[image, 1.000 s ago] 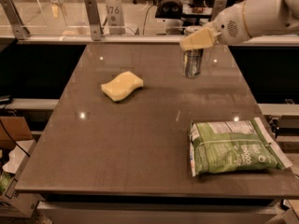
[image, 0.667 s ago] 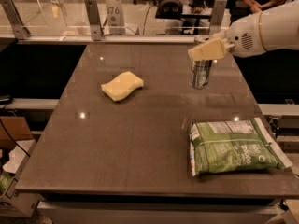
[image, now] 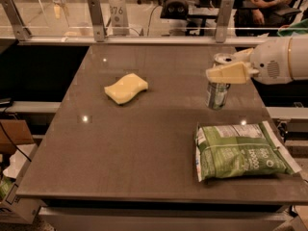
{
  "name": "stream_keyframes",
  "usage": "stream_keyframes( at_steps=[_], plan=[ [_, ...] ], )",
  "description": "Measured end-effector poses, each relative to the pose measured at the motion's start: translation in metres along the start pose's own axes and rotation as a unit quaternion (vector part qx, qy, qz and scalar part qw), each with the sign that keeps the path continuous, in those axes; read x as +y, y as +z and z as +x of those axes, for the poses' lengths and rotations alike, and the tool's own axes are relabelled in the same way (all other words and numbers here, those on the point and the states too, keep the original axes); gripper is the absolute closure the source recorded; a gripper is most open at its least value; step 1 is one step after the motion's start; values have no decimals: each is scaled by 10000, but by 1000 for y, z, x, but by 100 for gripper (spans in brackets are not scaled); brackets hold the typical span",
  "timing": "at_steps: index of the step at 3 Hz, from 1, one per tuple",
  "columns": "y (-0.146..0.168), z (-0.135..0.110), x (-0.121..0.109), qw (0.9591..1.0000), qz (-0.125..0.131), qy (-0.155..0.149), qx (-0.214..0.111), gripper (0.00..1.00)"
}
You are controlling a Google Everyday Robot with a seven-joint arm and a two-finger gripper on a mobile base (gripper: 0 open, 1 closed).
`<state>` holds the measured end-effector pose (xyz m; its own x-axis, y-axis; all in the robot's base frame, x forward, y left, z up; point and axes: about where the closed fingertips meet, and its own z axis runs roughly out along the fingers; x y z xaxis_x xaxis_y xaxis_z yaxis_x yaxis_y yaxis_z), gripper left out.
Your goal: Move redbull can near green jalapeno chip bag
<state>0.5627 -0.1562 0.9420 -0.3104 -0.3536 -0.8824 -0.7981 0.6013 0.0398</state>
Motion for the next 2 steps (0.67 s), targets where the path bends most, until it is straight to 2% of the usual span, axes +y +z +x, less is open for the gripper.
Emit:
stream_keyframes(
  at_steps=[1,2],
  plan=[
    [-7,16,4,10000,44,-36,-81,100],
    [-11,27,7,9999,81,-58,-90,85]
  ],
)
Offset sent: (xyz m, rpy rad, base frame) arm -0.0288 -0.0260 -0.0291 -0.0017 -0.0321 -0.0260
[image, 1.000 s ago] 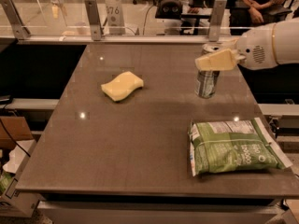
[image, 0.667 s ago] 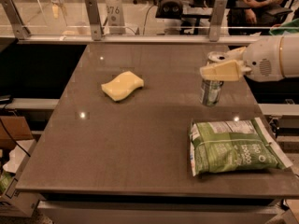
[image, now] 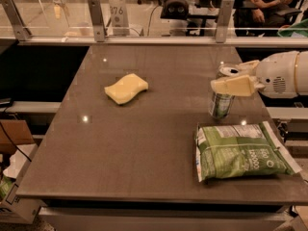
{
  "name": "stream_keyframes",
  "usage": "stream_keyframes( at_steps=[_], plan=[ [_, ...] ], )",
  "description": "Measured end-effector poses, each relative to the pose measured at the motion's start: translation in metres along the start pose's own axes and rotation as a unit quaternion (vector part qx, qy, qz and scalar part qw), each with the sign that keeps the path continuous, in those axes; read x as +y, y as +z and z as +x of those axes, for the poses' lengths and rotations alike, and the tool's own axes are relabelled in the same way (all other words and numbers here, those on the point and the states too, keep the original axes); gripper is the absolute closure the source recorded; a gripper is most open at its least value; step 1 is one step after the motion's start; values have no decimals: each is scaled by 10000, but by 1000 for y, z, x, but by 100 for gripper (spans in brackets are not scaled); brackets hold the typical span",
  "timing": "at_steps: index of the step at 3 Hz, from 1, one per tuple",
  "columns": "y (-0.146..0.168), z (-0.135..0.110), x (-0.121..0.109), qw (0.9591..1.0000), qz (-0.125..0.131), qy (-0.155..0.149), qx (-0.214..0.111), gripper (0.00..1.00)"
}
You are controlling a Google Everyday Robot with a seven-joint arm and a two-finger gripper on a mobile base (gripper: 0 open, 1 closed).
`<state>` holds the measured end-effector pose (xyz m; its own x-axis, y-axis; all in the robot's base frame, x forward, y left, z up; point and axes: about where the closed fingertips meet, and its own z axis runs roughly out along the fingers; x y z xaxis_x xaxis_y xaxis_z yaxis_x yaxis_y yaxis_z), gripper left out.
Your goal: Move redbull can near green jalapeno chip bag
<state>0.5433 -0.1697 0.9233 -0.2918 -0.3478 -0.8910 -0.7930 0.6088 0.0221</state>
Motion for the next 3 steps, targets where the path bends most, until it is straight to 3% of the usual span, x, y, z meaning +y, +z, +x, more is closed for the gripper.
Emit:
stream_keyframes(
  at_steps=[3],
  plan=[
    [-9,23,-1,9999,161,-37,23,16]
  ],
)
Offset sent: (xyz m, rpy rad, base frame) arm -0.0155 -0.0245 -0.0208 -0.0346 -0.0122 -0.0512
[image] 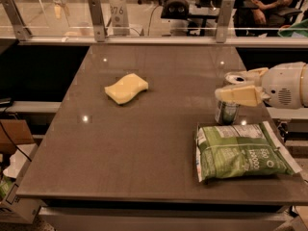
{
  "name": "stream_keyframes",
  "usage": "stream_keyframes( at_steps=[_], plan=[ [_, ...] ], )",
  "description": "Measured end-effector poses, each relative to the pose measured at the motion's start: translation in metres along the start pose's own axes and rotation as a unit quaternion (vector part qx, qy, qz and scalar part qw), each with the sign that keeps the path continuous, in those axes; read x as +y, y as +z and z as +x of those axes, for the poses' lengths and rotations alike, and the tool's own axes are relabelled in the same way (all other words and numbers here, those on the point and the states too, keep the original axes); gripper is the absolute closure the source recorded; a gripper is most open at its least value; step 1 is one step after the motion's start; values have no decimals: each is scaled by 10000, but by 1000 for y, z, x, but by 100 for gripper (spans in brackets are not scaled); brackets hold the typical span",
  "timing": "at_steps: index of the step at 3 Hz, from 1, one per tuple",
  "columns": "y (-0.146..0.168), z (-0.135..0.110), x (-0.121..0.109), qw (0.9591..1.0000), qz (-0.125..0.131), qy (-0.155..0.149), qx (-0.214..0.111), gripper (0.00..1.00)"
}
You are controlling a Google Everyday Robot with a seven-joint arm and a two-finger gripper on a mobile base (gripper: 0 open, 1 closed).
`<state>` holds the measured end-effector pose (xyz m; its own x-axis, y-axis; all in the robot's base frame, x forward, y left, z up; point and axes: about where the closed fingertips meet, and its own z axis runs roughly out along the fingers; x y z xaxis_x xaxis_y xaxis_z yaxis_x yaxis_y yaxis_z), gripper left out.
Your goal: Move redbull can near green jalapeno chip bag
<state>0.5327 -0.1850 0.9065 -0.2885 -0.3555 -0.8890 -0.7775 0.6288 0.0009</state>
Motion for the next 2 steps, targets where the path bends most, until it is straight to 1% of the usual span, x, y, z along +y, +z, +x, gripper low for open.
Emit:
stream_keyframes(
  at_steps=[1,2],
  plan=[
    [2,-1,2,10000,-18,-11,4,0],
    [2,-1,2,10000,-19,-12,4,0]
  ],
)
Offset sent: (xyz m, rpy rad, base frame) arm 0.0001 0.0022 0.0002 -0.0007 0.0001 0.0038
